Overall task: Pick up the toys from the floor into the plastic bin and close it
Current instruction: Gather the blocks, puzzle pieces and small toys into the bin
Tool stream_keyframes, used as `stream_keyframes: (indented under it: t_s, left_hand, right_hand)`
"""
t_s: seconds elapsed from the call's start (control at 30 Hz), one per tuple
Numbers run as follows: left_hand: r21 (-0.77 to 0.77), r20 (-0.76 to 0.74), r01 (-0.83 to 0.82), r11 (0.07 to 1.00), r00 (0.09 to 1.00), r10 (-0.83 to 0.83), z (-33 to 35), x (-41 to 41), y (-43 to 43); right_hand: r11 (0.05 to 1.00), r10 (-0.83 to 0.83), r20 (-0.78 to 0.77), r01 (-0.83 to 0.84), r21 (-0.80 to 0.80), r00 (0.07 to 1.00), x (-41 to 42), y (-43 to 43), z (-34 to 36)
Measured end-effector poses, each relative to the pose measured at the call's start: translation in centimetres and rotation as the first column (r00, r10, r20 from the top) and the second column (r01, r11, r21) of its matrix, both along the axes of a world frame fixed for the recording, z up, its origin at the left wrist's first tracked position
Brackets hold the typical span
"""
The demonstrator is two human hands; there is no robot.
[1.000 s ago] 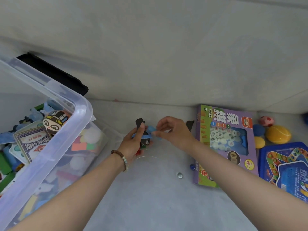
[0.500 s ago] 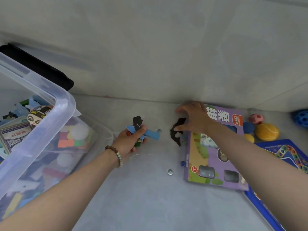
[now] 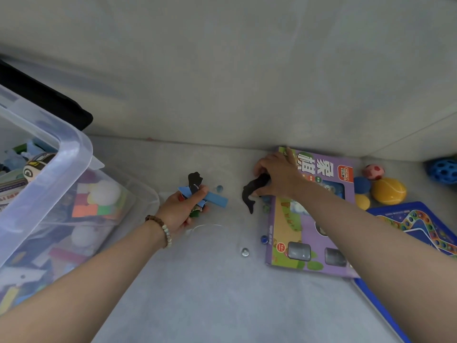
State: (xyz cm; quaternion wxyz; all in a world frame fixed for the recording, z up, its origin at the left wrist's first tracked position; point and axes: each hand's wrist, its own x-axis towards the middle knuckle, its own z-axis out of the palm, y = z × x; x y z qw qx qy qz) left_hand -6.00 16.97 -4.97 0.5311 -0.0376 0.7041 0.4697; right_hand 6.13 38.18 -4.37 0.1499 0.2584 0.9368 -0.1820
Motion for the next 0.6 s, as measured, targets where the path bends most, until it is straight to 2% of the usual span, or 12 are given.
stream_keyframes:
  t_s: [0.2, 0.27, 0.3, 0.37, 0.43, 0.53, 0.6]
  left_hand:
    - [0.008, -0.081, 0.052, 0.999, 0.995, -0.051, 0.6, 0.3, 0.4]
    - [0.036, -0.121, 0.052, 0.998, 0.992, -0.047, 1.1, 0.4, 0.7]
    - [0.053, -0.140, 0.049, 0.997, 0.989, -0.041, 1.5, 0.4, 0.8]
    - [0.092, -0.172, 0.041, 0.995, 0.985, -0.024, 2.3, 0.4, 1.0]
    - [0.120, -0.193, 0.026, 0.992, 0.981, -0.002, 3.6, 0.6, 1.1]
    - [0.159, -0.248, 0.062, 0.985, 0.969, -0.021, 6.6, 0.9, 0.8]
    - [0.199, -0.272, 0.092, 0.976, 0.962, -0.035, 8.9, 1.2, 0.0]
  right_hand:
    - [1.000, 0.001, -0.076, -0.002, -0.012, 0.997, 0.3, 0.5, -0.1]
    - [0.996, -0.074, -0.156, 0.065, -0.060, 0.985, 0.6, 0.6, 0.6]
    - [0.979, -0.174, -0.193, 0.149, -0.137, 0.966, 0.8, 0.4, 1.5]
    - [0.874, -0.431, -0.231, 0.340, -0.348, 0.872, 1.0, -0.6, 3.6]
    - [0.742, -0.610, -0.261, 0.423, -0.520, 0.748, 1.6, -2.2, 5.8]
    - [0.582, -0.745, -0.247, 0.423, -0.695, 0.620, 3.1, -5.8, 9.3]
    - [0.484, -0.799, -0.191, 0.421, -0.767, 0.571, 3.9, -8.3, 11.3]
